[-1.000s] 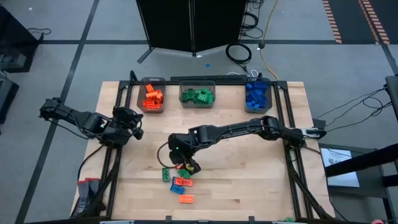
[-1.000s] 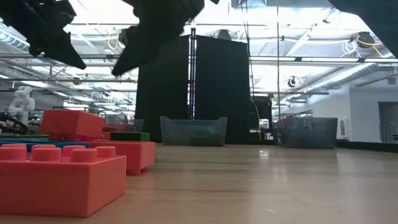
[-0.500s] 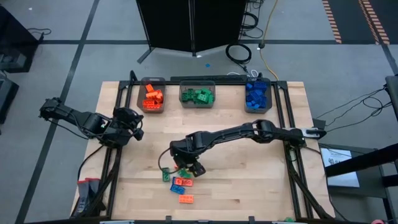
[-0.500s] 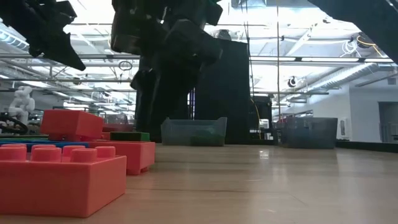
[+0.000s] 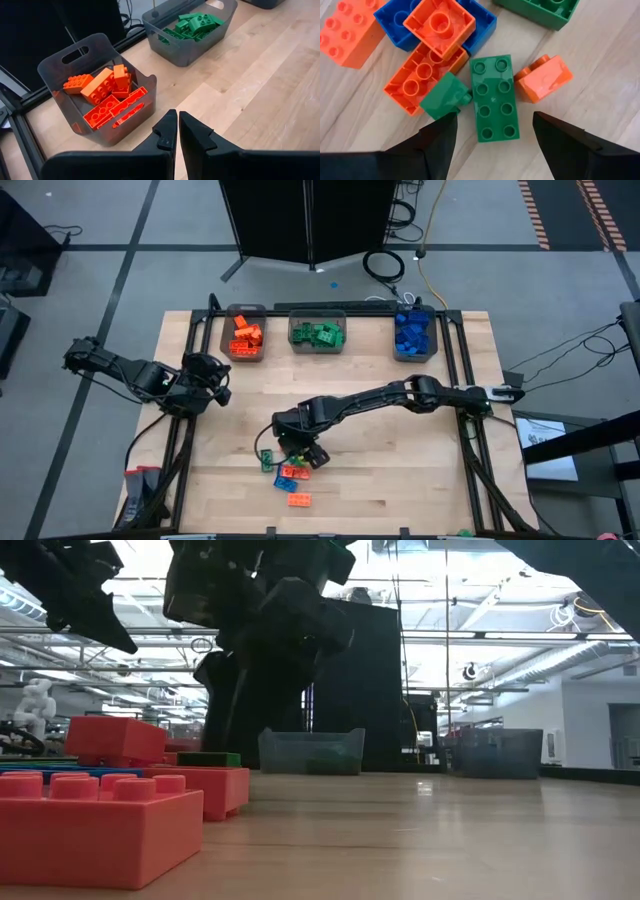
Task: Sort blocks
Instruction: Put the green piece into the middle black bin
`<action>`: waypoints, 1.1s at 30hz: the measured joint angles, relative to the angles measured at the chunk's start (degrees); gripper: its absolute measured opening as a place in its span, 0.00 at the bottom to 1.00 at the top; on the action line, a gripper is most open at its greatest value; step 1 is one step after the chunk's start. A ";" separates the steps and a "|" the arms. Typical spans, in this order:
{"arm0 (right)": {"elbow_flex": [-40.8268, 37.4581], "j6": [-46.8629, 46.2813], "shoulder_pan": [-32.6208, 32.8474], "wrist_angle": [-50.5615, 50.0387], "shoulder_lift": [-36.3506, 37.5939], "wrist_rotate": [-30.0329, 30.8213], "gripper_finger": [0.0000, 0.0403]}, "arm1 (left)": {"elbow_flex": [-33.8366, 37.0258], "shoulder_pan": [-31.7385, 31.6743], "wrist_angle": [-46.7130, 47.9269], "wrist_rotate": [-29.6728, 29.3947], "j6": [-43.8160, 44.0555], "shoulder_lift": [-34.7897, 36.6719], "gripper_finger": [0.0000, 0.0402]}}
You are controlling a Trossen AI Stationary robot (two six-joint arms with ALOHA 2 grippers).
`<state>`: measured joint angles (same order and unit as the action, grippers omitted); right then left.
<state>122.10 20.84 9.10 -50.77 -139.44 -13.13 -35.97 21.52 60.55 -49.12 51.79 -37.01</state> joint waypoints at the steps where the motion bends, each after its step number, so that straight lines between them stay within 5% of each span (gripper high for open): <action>1: 0.00 0.01 0.00 0.11 0.00 0.02 0.64 | 0.00 0.00 0.00 0.00 0.00 0.00 0.06; 19: -0.11 -0.94 0.53 1.69 -4.44 2.39 0.63 | 0.00 -0.02 0.00 -0.05 -0.04 -0.04 0.06; 23: 0.00 -1.33 0.63 1.90 -4.48 4.76 0.55 | 0.00 -0.01 0.00 -0.09 -0.04 -0.04 0.06; 29: 0.06 -0.66 0.66 2.21 -4.57 5.27 0.31 | 0.00 -0.02 0.00 -0.38 -0.07 -0.09 0.06; 33: 0.07 -0.67 0.66 2.10 -4.57 4.90 0.30 | 0.00 -0.02 0.00 -0.38 -0.07 -0.09 0.06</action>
<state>122.17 20.16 9.76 -48.66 -144.00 -8.22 -35.97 21.50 60.55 -49.50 51.72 -37.10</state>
